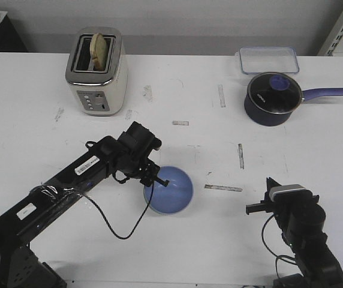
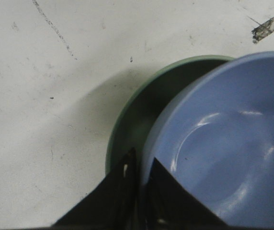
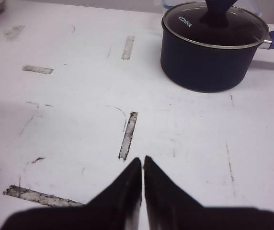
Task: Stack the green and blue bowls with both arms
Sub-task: 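Carry the blue bowl over the green bowl and lower it inside, then open the left gripper and withdraw it from the stacked bowls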
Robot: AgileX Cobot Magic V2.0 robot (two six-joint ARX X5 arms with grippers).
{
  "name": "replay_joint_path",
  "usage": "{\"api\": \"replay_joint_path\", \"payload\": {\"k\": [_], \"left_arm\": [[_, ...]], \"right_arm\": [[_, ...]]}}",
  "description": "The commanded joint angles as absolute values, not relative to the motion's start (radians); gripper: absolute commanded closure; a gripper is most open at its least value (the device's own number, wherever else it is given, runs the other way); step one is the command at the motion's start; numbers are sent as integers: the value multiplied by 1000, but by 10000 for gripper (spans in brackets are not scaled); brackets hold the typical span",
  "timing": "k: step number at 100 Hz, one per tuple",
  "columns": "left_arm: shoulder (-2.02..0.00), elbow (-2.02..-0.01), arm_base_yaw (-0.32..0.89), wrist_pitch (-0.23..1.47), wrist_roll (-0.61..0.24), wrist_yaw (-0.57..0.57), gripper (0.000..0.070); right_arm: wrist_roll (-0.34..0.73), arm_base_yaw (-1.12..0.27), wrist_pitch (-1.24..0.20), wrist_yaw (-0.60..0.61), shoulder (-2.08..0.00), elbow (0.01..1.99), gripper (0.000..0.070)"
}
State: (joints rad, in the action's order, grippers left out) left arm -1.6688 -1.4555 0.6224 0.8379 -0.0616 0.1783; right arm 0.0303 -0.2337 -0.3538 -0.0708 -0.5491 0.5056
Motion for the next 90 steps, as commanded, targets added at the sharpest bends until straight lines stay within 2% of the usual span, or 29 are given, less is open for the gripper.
{"api": "replay_joint_path", "payload": {"k": [1,5,15,22,29,37,51,65,73,79,81,90], "left_arm": [[-1682,-1471,630,837,-49,178,645],[-1682,-1471,630,839,-50,178,553],[-1682,-1474,630,840,-65,178,271],[-1681,-1483,631,839,-65,178,118],[-1681,-1502,631,841,-65,178,36],[-1680,-1543,630,860,-65,178,38],[-1680,-1658,628,933,-65,169,78],[-1680,-1794,625,1015,-64,66,333],[-1680,-1870,619,1062,-57,-13,548],[-1680,-1906,612,1088,-37,-39,674],[-1679,-1917,607,1097,-38,-48,700],[-1660,-1927,577,1120,-38,-59,700]], "right_arm": [[25,-235,-346,-68,-551,517,700],[25,-235,-346,-68,-551,517,700],[25,-235,-346,-67,-551,517,700],[25,-235,-346,-68,-551,517,700],[25,-235,-345,-67,-551,517,700],[25,-235,-345,-67,-551,517,700],[25,-235,-345,-68,-551,517,700],[25,-235,-345,-68,-551,517,700],[25,-235,-345,-68,-551,517,700],[25,-234,-345,-73,-551,517,700],[25,-234,-345,-77,-551,517,700],[25,-224,-345,-80,-550,517,700]]}}
